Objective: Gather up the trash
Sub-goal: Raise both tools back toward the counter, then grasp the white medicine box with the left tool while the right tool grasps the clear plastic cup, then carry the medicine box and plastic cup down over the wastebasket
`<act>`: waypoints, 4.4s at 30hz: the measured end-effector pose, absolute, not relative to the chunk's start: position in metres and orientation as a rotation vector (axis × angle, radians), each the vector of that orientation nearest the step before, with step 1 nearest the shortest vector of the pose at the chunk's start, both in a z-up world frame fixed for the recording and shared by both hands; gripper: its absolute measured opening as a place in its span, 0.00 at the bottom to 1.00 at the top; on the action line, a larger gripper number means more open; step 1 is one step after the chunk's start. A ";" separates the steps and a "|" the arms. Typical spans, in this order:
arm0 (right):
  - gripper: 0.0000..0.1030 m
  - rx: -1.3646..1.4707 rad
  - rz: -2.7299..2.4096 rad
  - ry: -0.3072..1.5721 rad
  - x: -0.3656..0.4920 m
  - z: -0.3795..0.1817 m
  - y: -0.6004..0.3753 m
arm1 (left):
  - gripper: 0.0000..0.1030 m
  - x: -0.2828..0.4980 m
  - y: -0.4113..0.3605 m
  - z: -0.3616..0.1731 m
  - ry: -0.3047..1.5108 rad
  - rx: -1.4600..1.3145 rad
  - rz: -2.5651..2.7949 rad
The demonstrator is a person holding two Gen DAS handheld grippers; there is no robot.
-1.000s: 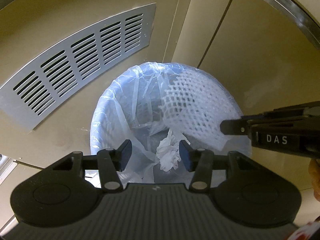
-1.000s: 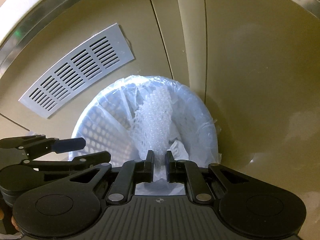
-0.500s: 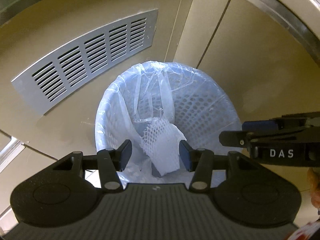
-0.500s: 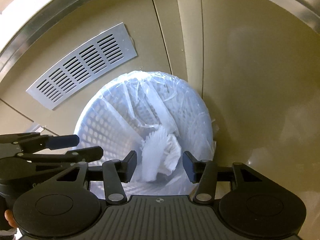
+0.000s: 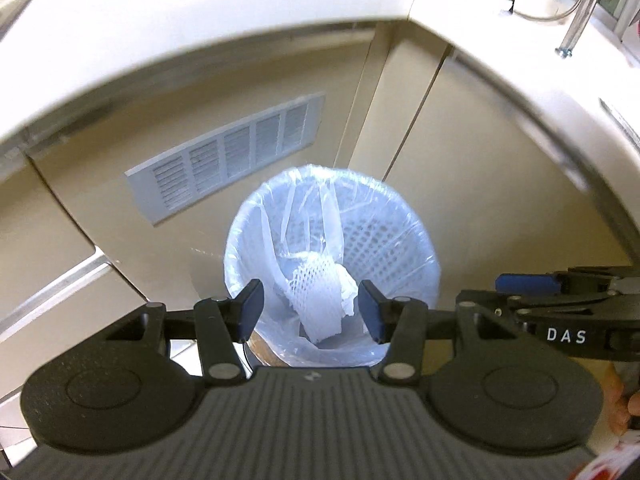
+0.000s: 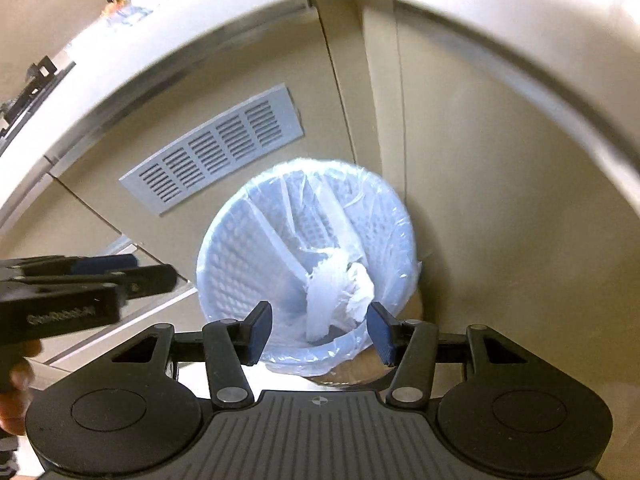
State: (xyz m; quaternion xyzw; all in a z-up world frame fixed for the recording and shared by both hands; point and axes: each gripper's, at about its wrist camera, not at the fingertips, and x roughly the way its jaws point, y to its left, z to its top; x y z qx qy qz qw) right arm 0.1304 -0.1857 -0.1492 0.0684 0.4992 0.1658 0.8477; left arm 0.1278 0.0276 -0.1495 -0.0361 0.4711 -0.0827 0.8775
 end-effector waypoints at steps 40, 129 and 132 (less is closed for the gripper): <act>0.73 0.293 0.222 0.691 0.178 -0.007 -0.253 | 0.83 0.213 0.001 0.007 0.604 0.084 -0.202; 0.02 0.258 0.281 0.365 0.300 0.020 -0.243 | 0.67 0.330 0.029 0.027 0.537 0.059 -0.260; 0.02 0.267 0.295 0.359 0.277 0.025 -0.246 | 0.67 0.312 0.023 0.029 0.535 0.059 -0.262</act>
